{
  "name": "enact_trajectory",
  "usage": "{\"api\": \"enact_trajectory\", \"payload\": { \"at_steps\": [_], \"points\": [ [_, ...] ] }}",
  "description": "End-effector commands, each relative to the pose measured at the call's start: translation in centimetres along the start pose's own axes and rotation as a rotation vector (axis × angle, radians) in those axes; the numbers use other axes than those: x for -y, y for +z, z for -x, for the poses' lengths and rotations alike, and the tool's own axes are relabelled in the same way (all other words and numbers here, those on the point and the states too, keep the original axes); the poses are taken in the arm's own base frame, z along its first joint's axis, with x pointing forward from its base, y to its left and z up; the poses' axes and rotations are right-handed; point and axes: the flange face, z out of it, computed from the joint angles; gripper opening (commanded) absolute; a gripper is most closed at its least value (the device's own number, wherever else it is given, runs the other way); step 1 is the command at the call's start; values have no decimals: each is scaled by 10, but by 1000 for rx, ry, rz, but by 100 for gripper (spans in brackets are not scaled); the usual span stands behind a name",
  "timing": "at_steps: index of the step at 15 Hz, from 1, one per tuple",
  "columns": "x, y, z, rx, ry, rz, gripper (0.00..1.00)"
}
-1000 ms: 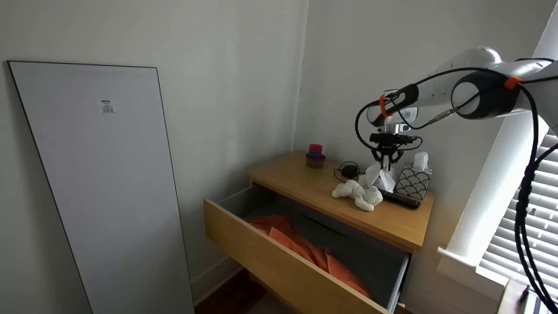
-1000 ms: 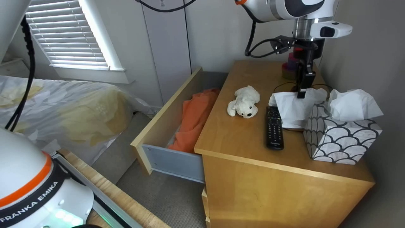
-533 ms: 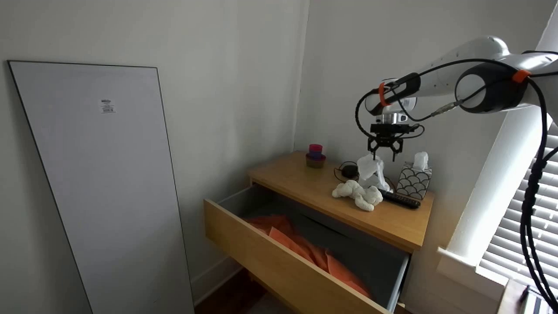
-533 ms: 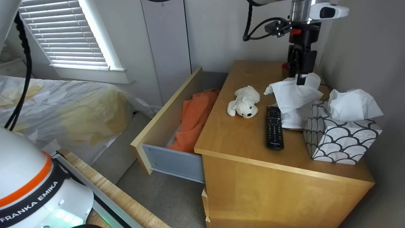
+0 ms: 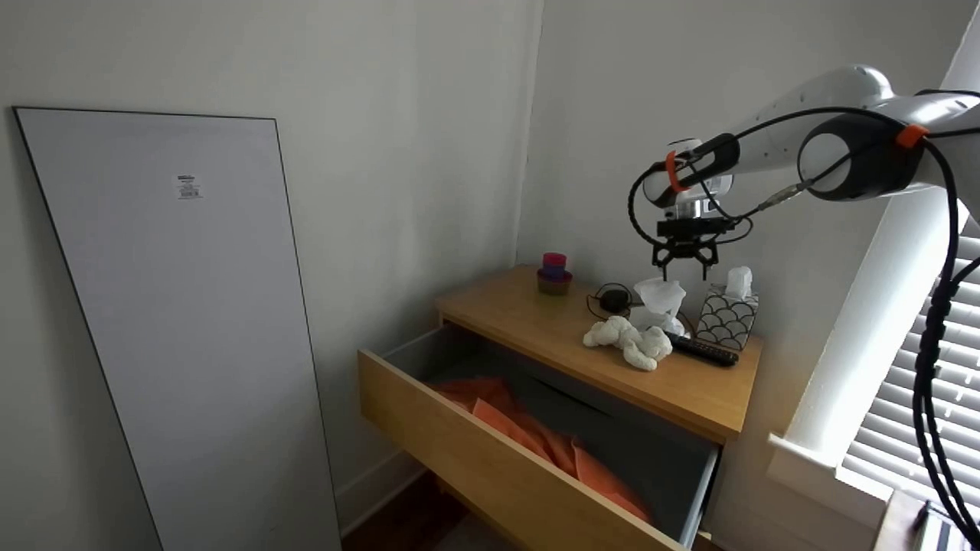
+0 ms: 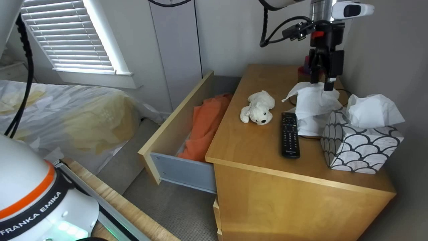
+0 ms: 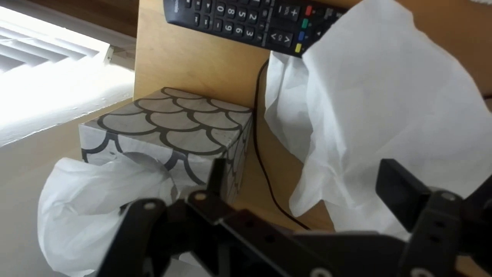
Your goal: Use the paper towel in front of the paper towel box to wipe the counter top bottom corner surface and stack it on the paper towels on the left of the paper towel box
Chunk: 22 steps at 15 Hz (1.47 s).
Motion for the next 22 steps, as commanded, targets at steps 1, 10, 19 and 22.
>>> {"api": "enact_trajectory", "payload": {
  "at_steps": [1, 10, 19, 22],
  "points": [
    [-4, 9, -6, -18, 5, 70, 100],
    [1, -1, 0, 40, -139, 17, 100],
    [-12, -9, 1, 58, -70, 60, 100],
    [-15, -24, 25, 125, -214, 24, 100]
  ]
}}
